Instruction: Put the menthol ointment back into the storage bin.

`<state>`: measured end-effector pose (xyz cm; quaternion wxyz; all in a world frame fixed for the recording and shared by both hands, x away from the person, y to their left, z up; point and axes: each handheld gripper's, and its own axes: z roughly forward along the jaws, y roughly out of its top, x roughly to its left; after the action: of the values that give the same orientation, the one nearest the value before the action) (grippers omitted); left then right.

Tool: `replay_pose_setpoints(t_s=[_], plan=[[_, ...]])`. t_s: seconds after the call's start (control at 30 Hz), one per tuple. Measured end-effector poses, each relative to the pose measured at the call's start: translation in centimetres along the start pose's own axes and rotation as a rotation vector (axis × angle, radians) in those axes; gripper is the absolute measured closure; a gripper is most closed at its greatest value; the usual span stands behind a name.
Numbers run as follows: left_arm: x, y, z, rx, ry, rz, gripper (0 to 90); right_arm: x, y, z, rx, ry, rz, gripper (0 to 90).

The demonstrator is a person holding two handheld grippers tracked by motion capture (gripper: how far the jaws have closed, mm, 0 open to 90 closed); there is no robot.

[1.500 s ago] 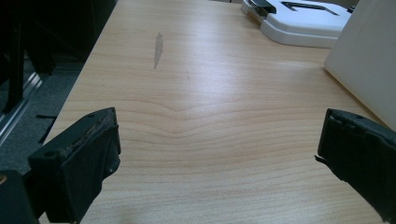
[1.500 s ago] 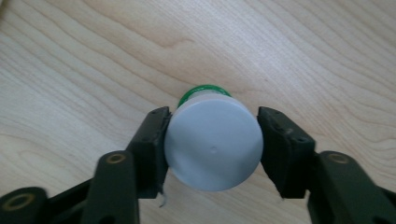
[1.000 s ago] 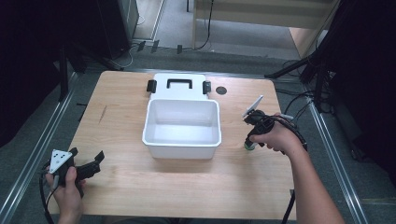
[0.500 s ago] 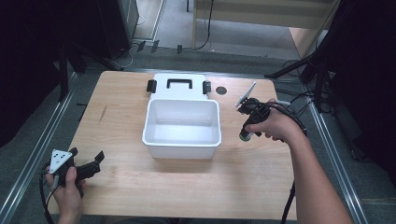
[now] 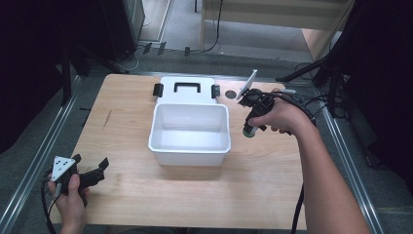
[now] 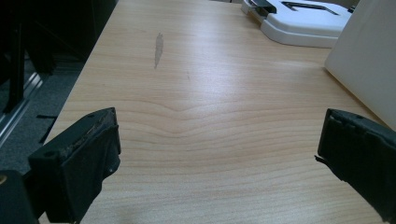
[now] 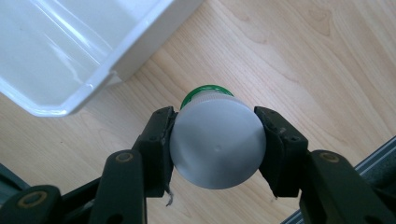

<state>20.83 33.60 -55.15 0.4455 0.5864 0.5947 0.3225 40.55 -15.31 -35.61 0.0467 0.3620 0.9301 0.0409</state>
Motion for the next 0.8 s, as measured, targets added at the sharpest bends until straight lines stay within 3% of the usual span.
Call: replay_pose_setpoints(t_s=[0.5,0.8], plan=[[0.0,0.0,0.0,0.002,-0.001,-0.001,0.0,1.7,3.3,-2.9,0.003,-0.006,-0.054,51.4],[0.1,0.0,-0.1,0.001,-0.001,-0.003,0.0,3.0,5.0,-3.2,-0.011,0.025,-0.104,51.4]])
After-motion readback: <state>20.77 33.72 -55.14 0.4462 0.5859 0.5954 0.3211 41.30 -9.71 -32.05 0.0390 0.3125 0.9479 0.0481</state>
